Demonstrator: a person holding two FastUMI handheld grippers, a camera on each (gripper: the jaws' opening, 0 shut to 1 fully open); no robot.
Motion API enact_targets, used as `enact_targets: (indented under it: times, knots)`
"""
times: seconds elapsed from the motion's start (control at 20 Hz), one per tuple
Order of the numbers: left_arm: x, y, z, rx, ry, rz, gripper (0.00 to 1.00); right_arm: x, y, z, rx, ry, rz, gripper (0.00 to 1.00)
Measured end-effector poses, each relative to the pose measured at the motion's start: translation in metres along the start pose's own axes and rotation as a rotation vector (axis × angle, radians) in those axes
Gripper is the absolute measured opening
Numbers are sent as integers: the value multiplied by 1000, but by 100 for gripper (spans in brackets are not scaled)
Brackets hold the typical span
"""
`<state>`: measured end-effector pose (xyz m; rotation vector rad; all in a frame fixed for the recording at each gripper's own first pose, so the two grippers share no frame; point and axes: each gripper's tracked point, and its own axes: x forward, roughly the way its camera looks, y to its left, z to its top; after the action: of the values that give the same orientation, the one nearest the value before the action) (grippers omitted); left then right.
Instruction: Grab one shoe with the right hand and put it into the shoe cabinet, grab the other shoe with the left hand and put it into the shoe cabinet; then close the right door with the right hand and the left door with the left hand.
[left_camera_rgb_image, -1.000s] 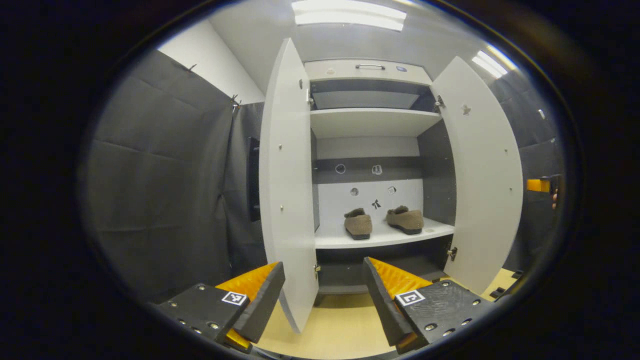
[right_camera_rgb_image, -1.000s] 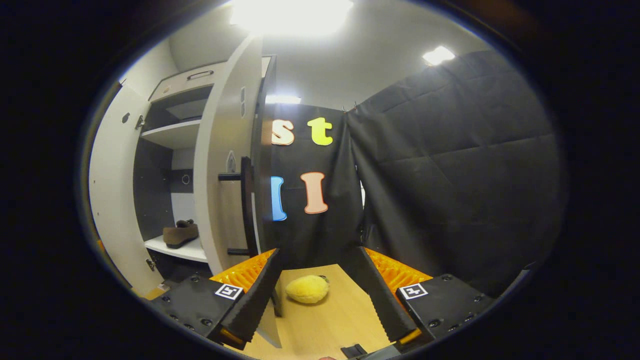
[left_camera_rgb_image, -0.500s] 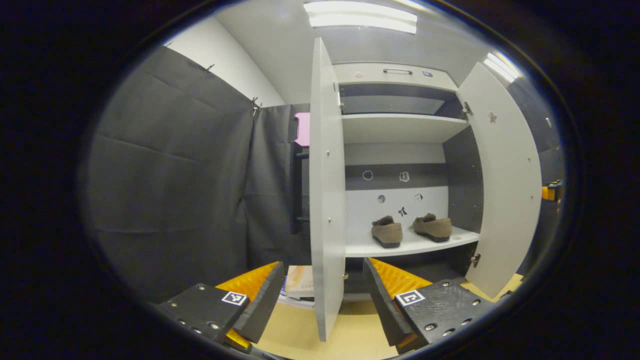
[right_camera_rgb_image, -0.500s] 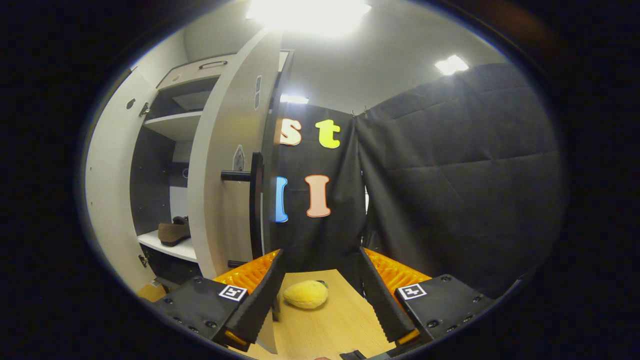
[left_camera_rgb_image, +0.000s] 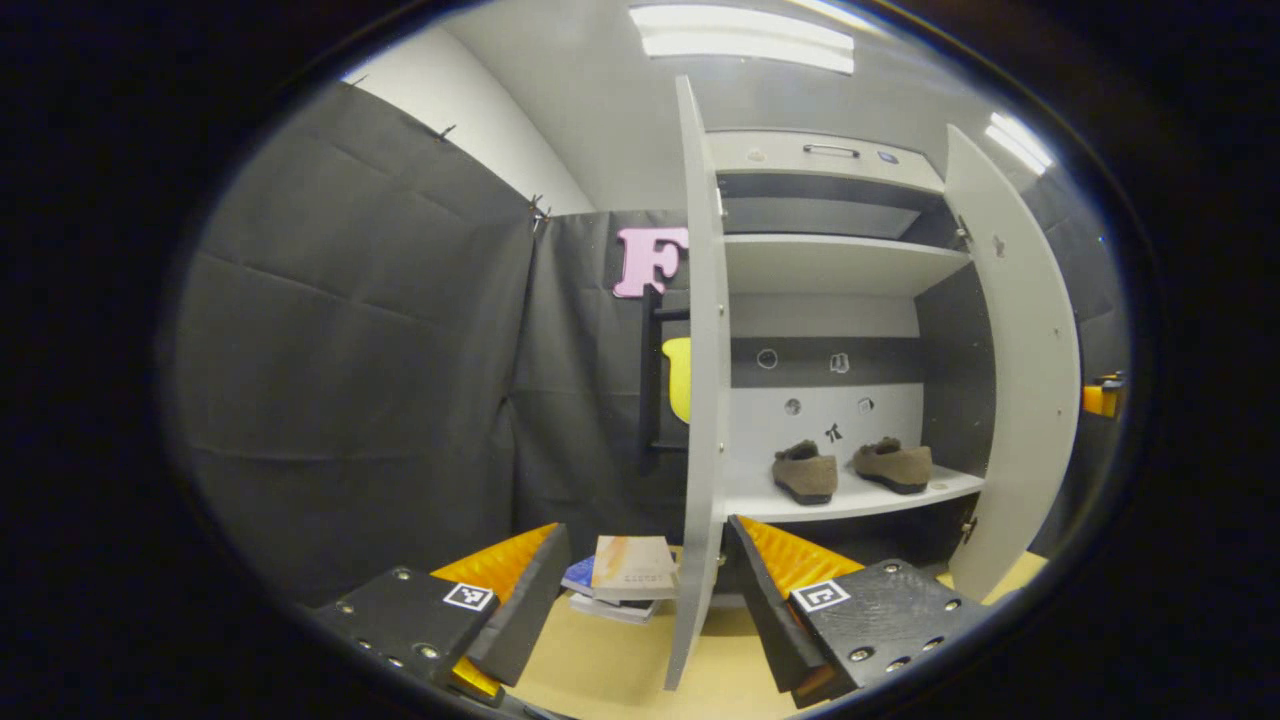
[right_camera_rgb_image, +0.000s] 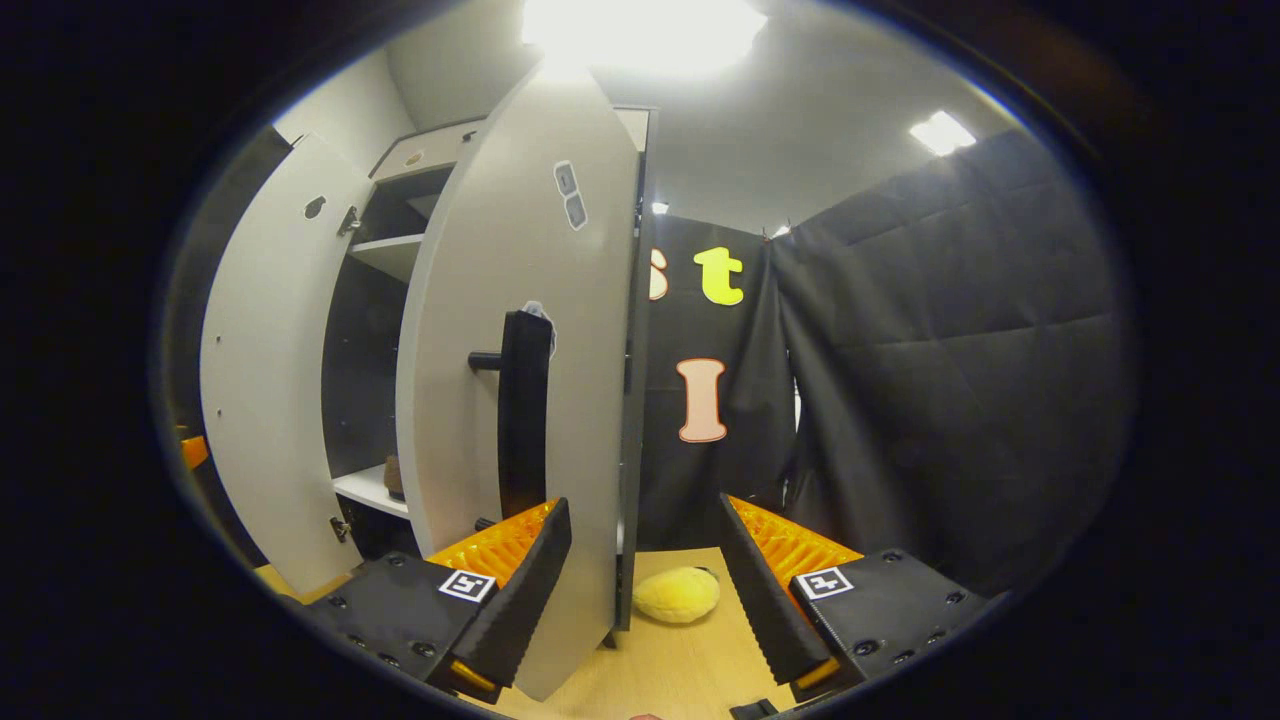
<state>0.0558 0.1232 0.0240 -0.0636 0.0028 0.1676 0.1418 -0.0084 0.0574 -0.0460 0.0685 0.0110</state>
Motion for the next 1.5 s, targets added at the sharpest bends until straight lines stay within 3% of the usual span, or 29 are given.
enact_targets:
  times: [0.15, 0.25, 0.3, 0.5, 0.6, 0.65, 0.8, 0.95, 1.2, 1.5]
  knots:
    - [-2, 8, -2, 2, 6, 12, 94, 4, 14, -1, 20, -2, 32, 93]
    - [-4, 13, -3, 3, 7, 20, 88, 8, 26, 0, 22, -4, 55, 93]
    - [-5, 16, -2, 7, 7, 24, 94, 10, 32, -1, 24, -3, 68, 93]
    - [-4, 24, -2, 13, 9, 43, 94, 20, 55, -1, 35, -7, 115, 94]
    - [-4, 28, -5, 14, 13, 51, 90, 26, 68, -1, 49, -8, 145, 90]
    - [-4, 30, -6, 16, 15, 57, 88, 30, 74, -1, 51, -10, 155, 94]
    - [-5, 38, -11, 26, 25, 75, 92, 44, 91, -7, 55, 3, 177, 91]
    - [-9, 47, -17, 29, 36, 94, 94, 55, 103, -8, 69, 2, 188, 94]
    - [-1, 54, -16, 20, 39, 107, 94, 60, 105, -9, 64, -2, 192, 94]
    - [42, 65, 1, -25, 25, 110, 94, 50, 63, -27, 38, 6, 102, 96]
